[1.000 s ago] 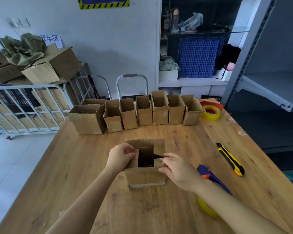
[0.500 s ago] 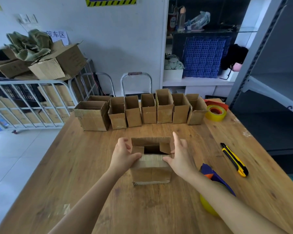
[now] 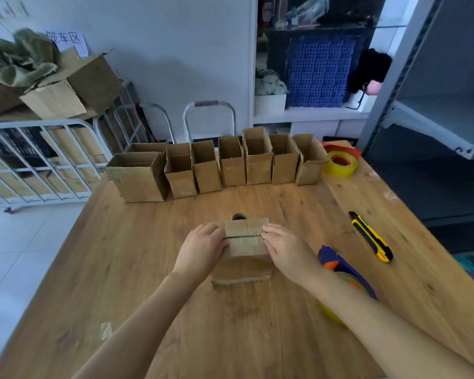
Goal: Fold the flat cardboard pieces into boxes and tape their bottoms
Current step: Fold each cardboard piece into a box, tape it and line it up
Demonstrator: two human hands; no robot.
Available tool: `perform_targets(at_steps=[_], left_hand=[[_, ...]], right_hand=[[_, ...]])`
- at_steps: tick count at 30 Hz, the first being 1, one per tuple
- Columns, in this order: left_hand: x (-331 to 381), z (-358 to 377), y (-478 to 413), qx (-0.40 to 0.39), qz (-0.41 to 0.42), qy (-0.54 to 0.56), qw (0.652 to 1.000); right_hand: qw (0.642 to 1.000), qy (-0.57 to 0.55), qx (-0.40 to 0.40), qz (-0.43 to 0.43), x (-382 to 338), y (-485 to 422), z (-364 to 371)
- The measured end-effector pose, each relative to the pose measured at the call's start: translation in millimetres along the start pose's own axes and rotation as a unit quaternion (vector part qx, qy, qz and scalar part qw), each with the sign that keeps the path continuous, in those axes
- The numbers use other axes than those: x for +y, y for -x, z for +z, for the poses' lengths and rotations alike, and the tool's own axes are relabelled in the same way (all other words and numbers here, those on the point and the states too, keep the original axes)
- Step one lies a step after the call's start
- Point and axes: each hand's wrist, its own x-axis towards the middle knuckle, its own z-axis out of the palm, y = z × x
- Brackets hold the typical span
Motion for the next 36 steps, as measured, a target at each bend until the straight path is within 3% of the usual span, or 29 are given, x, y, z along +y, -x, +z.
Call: perform_targets(at_steps=[8, 13, 18, 21, 28, 36], left_hand=[[17, 5, -2, -0.061, 0.009, -0.005, 0.998], [17, 8, 0, -0.044, 0.001, -0.002, 0.999], [19, 9, -1, -0.045, -0.007, -0.014, 0.999], [22, 9, -2, -0.05, -0.007, -0.021, 0.998], [27, 8, -2, -0.057, -0.023, -0.031, 0.998], [28, 8, -2, -0.064, -0.034, -0.026, 0.997]], right_hand=[[0.995, -0.052, -0.062, 0.058, -2, 4, -12], [0.972, -0.028, -0.022, 0.234, 56, 26, -34], [0.908, 0.045, -0.19, 0.371, 101, 59, -51], [0.888, 0.05, -0.227, 0.398, 114, 75, -38], [0.891, 0.072, -0.218, 0.392, 115, 79, -26], [0.881, -0.154, -0.161, 0.418, 97, 64, -38]])
